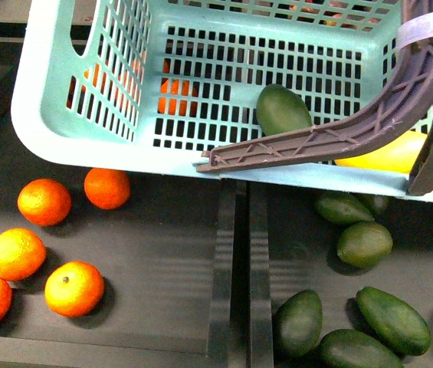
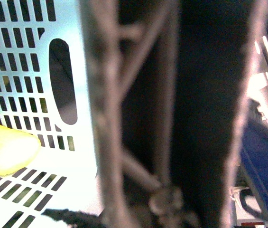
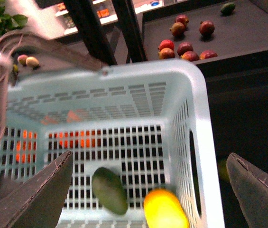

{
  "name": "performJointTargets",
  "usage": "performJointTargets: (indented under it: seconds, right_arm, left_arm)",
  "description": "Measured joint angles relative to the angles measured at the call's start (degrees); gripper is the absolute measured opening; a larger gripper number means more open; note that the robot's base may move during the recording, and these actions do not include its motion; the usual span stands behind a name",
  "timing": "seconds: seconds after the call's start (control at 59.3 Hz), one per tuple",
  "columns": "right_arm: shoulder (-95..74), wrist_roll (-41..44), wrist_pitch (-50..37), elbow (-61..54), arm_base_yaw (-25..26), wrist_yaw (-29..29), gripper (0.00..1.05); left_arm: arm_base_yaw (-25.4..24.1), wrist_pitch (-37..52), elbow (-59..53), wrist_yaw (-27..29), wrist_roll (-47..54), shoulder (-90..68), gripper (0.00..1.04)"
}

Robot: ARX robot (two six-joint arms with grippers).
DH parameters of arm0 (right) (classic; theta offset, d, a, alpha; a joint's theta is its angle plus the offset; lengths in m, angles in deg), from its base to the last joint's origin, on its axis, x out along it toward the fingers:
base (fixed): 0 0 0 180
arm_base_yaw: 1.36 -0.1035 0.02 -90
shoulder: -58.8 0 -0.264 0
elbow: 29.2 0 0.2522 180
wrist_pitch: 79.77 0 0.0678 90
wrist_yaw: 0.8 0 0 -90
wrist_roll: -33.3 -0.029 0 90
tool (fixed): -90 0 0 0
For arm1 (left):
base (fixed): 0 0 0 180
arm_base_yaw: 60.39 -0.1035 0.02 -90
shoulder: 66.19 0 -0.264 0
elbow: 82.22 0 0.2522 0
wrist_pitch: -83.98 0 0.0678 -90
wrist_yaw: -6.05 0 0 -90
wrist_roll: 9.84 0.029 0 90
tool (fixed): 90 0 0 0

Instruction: Pick mango and avocado into basket

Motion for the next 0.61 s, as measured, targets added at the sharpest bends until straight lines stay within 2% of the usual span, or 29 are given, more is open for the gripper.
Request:
performJointTargets:
  seconds: [0.034,0.067,0.152,0.253,0.607]
  right_arm:
    - [5.2,1.0,3.0,-2.8,-3.2,-2.3,0.96]
    - [8.2,4.1,-2.4,-6.7,-4.9,-5.7,0.89]
    - [10.9,9.5,-11.1,-11.8,-4.3,-7.0,0.78]
    - [13.7,13.3,-15.2,-17.1,-1.9,-5.4,0.62]
    - [22.3,16.0,-16.6,-27.4,5.3,1.6,0.08]
  left_arm:
    - [-0.2,0.0,0.0,0.1,0.3,0.0,0.07]
    - [-0.3,0.0,0.0,0.2,0.5,0.0,0.07]
    - [-0.3,0.0,0.0,0.5,0.5,0.0,0.07]
    - [-0.7,0.0,0.0,1.1,0.1,0.0,0.07]
    - [-0.8,0.0,0.0,0.4,0.4,0.0,0.07]
